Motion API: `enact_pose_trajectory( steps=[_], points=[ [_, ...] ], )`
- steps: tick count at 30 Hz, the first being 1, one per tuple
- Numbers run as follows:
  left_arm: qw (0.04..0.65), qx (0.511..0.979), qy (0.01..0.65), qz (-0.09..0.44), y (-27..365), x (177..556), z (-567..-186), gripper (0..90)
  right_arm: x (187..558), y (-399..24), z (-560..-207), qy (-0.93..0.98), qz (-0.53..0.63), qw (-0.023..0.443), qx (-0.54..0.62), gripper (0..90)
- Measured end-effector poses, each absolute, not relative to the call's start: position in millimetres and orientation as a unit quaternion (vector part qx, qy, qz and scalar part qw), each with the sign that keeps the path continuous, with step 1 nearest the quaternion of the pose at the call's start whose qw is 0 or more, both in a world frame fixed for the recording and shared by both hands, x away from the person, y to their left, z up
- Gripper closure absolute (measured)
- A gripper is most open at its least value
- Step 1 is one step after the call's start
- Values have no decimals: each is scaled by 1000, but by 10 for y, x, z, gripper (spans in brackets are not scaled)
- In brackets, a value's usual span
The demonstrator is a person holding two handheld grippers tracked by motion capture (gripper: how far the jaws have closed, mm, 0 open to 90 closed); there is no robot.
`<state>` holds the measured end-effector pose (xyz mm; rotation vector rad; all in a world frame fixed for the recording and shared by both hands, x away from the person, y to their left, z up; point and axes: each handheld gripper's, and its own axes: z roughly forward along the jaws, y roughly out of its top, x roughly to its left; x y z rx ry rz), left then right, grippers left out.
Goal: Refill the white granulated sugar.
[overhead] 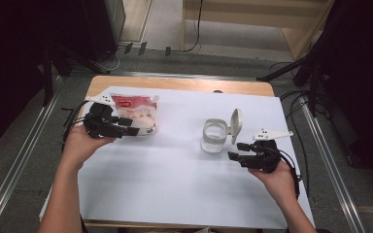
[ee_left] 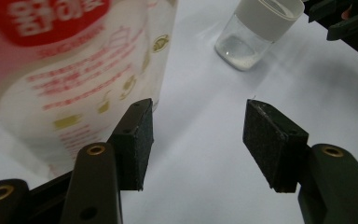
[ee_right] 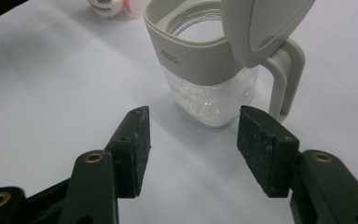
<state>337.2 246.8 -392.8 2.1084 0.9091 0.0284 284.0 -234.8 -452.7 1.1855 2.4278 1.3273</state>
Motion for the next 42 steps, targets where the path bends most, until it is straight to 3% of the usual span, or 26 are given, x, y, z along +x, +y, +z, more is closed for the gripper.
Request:
enact_pose_trajectory(
  steps=[21,37,42],
  points=[
    [422,805,414,51,3018,3541,-3805,415,2791,-2316,-4563,807,438,62,391,451],
    [429,820,378,23,2758,3900,-3885,388,2679,-2389,-4603,803,428,65,410,452],
    [428,829,359,25,2654,3922,-3885,457,2667,-2400,-4614,803,426,66,411,451]
  ],
)
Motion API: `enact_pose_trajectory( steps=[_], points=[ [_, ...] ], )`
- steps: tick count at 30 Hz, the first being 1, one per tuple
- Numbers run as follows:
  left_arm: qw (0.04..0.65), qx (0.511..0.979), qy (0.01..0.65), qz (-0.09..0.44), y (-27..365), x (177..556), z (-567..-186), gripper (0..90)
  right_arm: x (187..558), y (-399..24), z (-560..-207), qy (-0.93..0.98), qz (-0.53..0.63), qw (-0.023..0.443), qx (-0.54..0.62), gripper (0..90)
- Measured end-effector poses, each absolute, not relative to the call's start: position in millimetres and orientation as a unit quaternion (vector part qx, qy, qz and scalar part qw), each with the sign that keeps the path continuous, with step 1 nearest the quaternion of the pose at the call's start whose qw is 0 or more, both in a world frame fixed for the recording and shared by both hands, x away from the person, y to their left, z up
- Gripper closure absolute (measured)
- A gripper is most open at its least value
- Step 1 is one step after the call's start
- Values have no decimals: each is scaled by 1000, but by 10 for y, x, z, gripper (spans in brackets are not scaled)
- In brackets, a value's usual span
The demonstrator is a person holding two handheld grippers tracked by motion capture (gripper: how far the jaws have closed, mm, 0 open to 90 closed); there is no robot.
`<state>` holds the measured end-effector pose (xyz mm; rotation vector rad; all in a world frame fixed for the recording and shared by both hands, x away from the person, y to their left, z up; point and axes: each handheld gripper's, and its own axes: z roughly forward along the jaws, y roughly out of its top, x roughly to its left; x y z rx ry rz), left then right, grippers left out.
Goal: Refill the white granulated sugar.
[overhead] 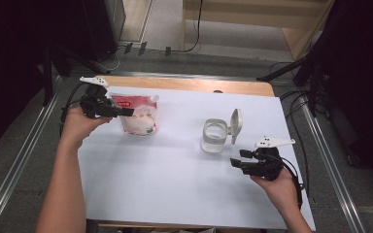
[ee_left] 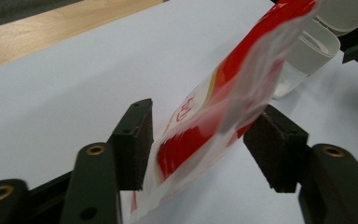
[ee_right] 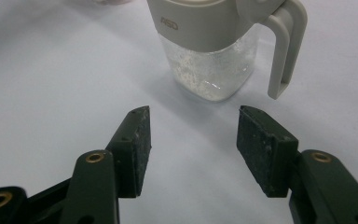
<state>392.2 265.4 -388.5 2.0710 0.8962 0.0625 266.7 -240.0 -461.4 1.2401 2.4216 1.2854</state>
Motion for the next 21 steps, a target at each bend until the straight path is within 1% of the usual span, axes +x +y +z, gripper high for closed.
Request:
enact_pose_trajectory(
  steps=[3,4,5,7,10,12,13,15,20,21],
  points=[
    [424,833,353,41,2607,3902,-3886,532,2664,-2386,-4615,803,426,65,410,451],
    [420,837,349,43,2607,3900,-3884,579,2664,-2377,-4616,804,427,66,408,452],
    [422,835,351,45,2599,3892,-3889,600,2665,-2366,-4617,805,428,65,406,452],
    [422,834,354,40,2596,3883,-3888,627,2668,-2343,-4621,806,428,64,404,452],
    [424,833,354,38,2590,3877,-3895,718,2669,-2317,-4621,809,428,63,399,454],
    [426,825,369,29,2574,3868,-3893,781,2664,-2296,-4615,809,431,65,394,458],
    [428,823,373,25,2563,3873,-3892,792,2661,-2289,-4613,809,433,64,392,459],
    [421,824,378,28,2535,3861,-3877,841,2650,-2266,-4605,810,435,62,388,461],
    [415,818,398,16,2502,3863,-3847,888,2631,-2216,-4591,811,439,58,383,466],
    [418,812,407,3,2503,3876,-3837,889,2629,-2207,-4585,812,440,58,380,469]
  ],
)
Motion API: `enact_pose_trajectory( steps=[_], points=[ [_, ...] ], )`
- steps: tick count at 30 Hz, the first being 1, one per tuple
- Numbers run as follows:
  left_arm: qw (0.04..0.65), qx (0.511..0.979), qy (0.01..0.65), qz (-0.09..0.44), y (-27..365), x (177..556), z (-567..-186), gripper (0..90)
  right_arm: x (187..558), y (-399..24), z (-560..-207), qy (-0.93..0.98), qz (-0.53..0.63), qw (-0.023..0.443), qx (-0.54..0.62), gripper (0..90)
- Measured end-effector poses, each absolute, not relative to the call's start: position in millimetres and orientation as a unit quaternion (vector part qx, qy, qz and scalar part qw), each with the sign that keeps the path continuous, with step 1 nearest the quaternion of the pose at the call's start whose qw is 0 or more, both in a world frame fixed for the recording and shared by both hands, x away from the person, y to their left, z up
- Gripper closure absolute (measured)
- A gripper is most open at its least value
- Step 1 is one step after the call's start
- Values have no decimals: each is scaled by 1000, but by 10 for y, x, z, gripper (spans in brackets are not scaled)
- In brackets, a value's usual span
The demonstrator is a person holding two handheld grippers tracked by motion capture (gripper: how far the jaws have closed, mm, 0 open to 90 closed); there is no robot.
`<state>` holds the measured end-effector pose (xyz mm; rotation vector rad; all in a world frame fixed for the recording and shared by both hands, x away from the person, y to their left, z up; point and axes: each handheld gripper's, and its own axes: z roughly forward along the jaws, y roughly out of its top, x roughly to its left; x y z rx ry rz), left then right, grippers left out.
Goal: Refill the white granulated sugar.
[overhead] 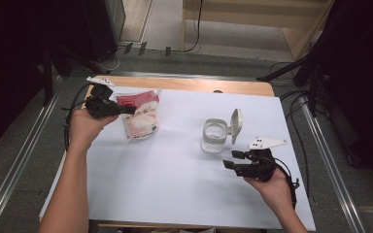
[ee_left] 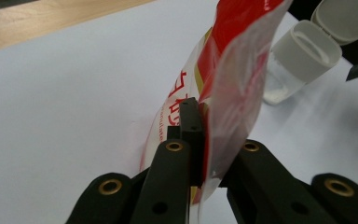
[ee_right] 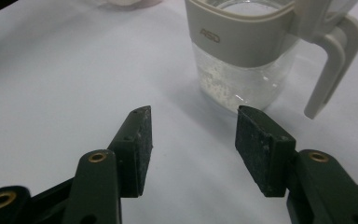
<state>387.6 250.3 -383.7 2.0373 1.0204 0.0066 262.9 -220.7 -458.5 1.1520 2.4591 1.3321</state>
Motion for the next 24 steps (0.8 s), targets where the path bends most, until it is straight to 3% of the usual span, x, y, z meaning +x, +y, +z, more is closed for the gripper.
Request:
enact_pose_trajectory(
  steps=[9,24],
  points=[
    [448,795,407,-41,2396,3797,-3643,900,2566,-2064,-4509,817,450,59,356,483],
    [463,808,359,-56,2074,3563,-3344,900,2648,-1490,-4458,834,455,44,309,496]
  ],
)
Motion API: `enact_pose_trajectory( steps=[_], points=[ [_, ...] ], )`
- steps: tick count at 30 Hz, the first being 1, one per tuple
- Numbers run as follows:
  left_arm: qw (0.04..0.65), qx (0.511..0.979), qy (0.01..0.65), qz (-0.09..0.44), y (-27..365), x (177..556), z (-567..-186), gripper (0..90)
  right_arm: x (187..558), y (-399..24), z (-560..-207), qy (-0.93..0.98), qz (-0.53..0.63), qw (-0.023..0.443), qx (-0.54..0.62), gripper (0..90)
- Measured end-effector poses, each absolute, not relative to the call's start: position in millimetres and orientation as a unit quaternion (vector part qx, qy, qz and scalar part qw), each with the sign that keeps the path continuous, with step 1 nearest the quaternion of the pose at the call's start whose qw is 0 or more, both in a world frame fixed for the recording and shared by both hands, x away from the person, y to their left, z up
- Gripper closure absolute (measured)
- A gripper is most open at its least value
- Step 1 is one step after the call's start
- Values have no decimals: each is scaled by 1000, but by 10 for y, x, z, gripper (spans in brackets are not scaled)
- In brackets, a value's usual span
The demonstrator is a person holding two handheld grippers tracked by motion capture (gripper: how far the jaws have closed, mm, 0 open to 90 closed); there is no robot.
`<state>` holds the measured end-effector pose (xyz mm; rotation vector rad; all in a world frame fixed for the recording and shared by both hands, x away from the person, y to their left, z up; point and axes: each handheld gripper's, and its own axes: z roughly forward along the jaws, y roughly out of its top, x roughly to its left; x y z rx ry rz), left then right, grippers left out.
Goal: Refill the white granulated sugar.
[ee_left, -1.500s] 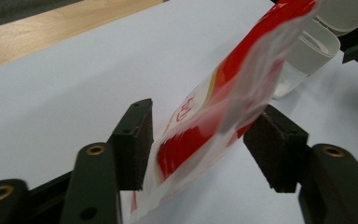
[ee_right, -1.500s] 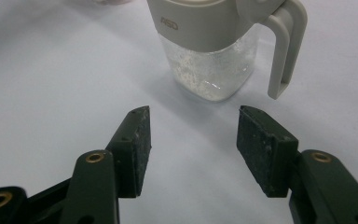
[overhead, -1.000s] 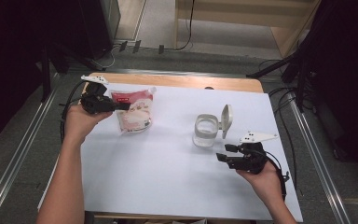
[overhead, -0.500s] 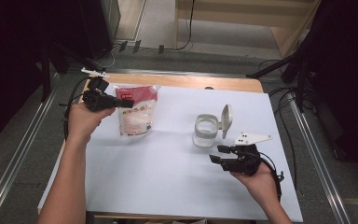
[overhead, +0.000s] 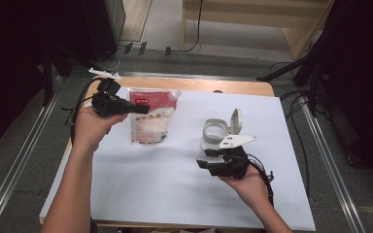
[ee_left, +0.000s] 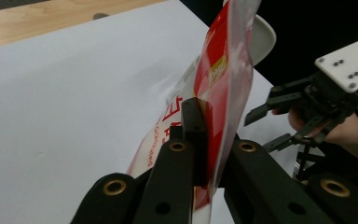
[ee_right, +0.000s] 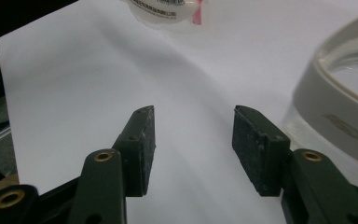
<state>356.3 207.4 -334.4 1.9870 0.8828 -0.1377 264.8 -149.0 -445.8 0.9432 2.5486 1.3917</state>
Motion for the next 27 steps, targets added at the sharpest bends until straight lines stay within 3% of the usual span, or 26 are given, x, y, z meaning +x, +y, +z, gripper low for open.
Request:
enact_pose_trajectory(
  steps=[15,27],
  points=[
    [454,821,335,-80,1796,3387,-3175,900,2774,-912,-4488,838,460,34,292,512],
    [443,829,327,-97,1636,3318,-3160,900,2935,-772,-4750,833,458,34,309,516]
  ],
)
